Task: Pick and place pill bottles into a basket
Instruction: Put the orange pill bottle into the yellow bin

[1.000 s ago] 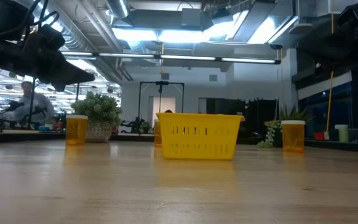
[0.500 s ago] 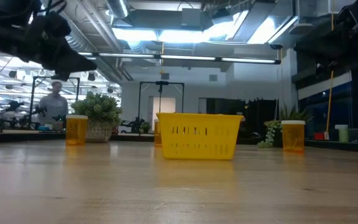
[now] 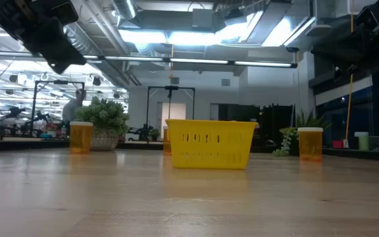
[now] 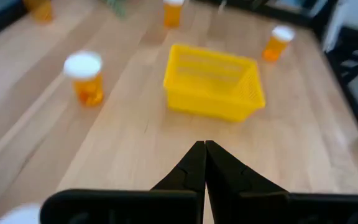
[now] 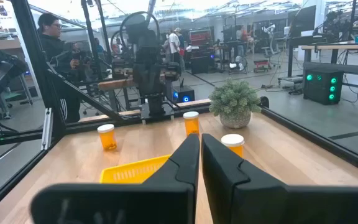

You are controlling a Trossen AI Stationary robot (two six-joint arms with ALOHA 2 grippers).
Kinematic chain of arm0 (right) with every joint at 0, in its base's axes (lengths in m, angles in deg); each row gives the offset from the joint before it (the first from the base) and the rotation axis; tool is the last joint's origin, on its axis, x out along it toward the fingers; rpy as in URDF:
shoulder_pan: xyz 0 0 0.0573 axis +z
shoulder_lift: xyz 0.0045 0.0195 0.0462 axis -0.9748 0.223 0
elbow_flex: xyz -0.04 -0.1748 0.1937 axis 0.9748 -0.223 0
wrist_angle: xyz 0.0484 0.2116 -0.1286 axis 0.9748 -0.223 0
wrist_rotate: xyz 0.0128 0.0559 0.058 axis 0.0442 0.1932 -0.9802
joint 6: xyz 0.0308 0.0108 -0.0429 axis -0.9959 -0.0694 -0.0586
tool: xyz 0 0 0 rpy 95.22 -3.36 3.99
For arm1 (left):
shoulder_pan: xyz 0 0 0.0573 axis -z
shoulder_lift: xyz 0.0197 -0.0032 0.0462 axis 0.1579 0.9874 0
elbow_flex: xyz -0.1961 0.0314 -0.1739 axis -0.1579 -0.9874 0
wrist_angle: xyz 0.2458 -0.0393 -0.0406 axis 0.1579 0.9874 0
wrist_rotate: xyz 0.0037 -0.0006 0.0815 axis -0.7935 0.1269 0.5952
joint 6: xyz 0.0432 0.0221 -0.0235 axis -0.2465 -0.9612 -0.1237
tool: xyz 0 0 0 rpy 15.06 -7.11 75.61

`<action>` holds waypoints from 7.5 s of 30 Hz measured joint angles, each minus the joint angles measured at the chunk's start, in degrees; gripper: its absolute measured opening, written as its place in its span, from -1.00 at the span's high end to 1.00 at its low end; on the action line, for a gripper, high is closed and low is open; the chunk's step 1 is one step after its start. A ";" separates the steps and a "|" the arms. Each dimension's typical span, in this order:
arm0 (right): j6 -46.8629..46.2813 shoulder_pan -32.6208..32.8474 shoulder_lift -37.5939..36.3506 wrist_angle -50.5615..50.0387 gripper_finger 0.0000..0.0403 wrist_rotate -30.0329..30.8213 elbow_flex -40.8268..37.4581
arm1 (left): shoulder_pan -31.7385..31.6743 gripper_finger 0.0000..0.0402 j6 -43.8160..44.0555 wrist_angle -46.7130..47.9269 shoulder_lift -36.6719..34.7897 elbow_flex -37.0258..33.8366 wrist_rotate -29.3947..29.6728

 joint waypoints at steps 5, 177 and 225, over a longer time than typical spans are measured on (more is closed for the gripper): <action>0.02 0.00 0.00 -0.02 0.88 0.00 0.00 | 6.55 0.99 9.39 8.35 2.73 2.64 10.82; 4.59 -1.76 -0.04 -0.52 0.88 0.04 0.02 | -1.46 -0.04 13.28 -27.12 24.96 -16.74 32.65; 4.57 -1.75 -0.03 1.57 0.88 0.02 0.02 | -1.53 -0.03 -12.70 -43.19 35.68 0.93 8.68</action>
